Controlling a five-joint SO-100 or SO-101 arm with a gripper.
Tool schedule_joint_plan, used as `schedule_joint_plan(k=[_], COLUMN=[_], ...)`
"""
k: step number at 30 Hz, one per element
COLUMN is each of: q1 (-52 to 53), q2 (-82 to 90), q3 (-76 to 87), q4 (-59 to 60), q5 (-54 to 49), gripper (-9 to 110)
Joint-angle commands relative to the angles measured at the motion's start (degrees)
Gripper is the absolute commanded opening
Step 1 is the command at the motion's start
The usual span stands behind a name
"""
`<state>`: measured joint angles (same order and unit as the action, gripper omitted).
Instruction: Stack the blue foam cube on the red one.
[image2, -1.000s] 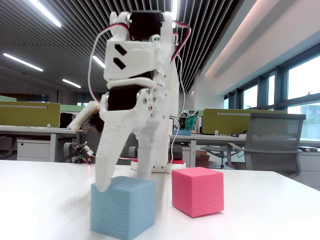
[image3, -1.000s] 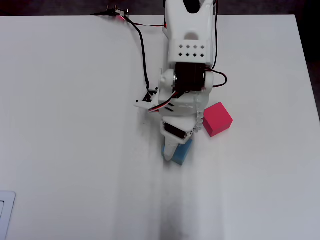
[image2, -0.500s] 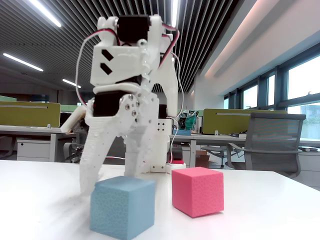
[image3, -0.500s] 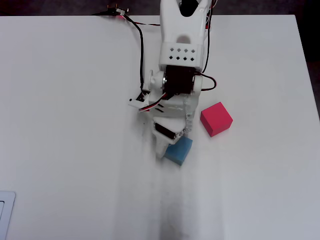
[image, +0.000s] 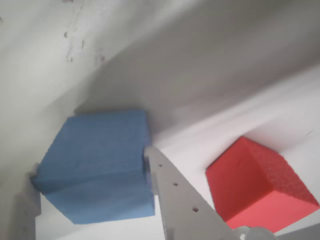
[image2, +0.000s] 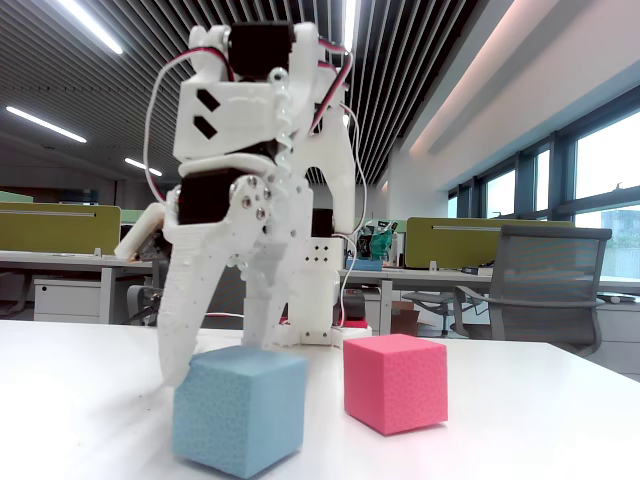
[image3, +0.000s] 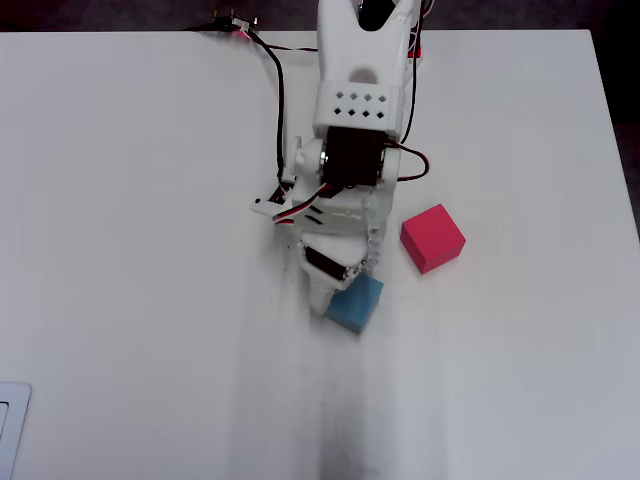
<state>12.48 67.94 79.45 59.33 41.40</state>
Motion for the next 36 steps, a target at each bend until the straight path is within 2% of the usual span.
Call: schedule_joint_plan(k=[1,12,19,29,36], q1=[0.2,-1.6,-5.7,-10.6,-14.3], q2=[4.6,13.8,24.7,38.3,47.1], q3=[-3.6,-6.1,-5.4,4.2,17.2], q4=[0.6,6.4,15.6,16.7,15.1], q5=[0.4,0.4,0.1,0.0,-0.3], gripper=[23,23,24,24,24])
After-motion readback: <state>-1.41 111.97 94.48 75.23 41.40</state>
